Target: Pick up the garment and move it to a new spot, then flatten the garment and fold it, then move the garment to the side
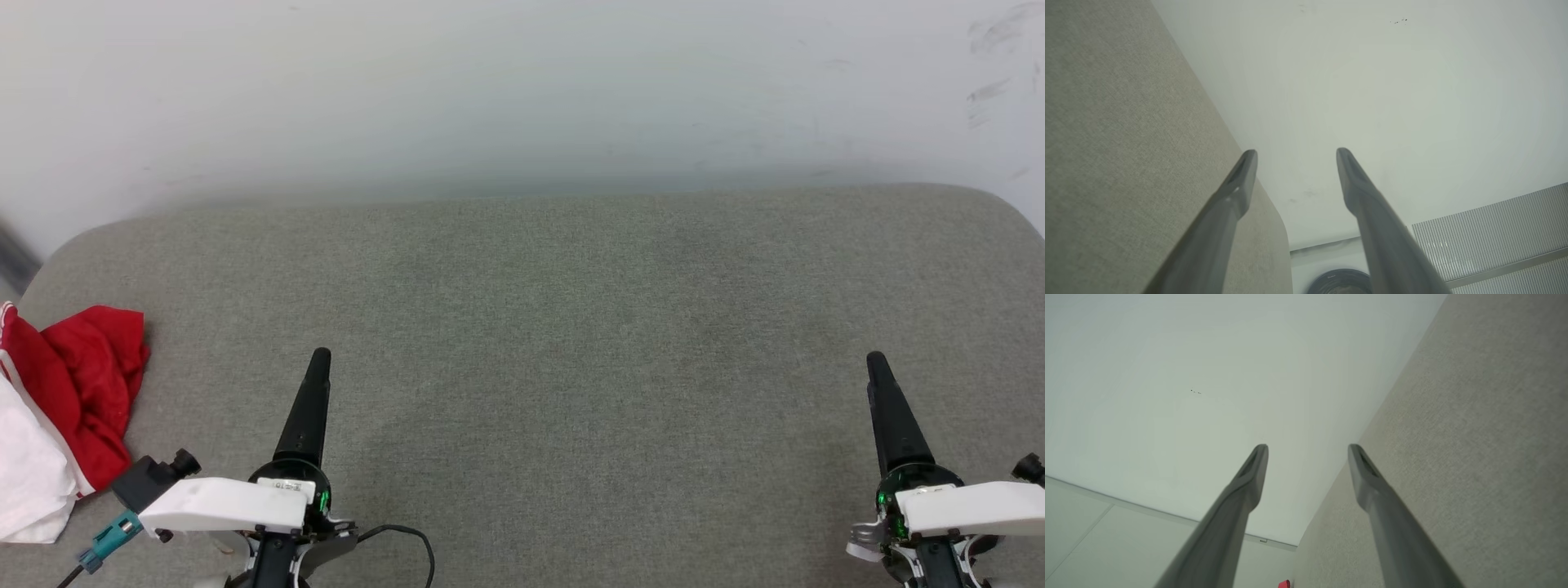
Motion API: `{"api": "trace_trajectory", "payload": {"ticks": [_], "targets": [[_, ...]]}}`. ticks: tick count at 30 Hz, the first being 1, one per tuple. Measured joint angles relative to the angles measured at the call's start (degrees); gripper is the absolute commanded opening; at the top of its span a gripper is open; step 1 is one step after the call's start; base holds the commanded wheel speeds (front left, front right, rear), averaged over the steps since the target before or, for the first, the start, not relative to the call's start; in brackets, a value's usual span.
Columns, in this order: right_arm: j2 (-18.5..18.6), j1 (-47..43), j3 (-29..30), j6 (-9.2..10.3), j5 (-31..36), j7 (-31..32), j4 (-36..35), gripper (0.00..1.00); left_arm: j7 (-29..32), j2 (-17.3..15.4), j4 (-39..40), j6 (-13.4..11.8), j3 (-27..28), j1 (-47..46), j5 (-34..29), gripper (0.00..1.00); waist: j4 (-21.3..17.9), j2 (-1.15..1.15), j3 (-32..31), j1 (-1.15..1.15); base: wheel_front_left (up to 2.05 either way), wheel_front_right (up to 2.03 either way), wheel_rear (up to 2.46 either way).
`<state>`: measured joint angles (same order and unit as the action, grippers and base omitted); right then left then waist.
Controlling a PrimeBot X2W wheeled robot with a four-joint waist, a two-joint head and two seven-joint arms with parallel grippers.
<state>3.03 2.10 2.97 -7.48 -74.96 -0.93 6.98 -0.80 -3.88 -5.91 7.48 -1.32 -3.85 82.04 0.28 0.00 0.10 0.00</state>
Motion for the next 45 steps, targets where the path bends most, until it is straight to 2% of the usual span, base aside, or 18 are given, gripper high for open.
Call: {"api": "trace_trajectory", "payload": {"ticks": [10,23,45], "targets": [[-0.1,0.0,-0.7,0.00,15.2,-2.1,-2.2,1.00,-2.1,-0.8,1.2,0.0,-1.3,0.0,-12.1,1.00,-0.1,0.00,-0.1,0.00,0.00,0.00,0.00],[-0.1,0.0,-1.4,0.00,32.3,-1.5,-4.4,1.00,-4.5,-2.3,1.2,0.0,-2.3,0.2,-29.0,1.00,0.0,0.00,-0.3,0.00,0.00,0.00,0.00],[0.5,-0.4,-1.4,-0.01,53.0,0.2,-7.8,1.00,-8.0,-3.7,1.4,-0.1,-2.6,0.7,-50.7,1.00,0.0,0.00,-0.6,0.00,0.00,0.00,0.00]]}}
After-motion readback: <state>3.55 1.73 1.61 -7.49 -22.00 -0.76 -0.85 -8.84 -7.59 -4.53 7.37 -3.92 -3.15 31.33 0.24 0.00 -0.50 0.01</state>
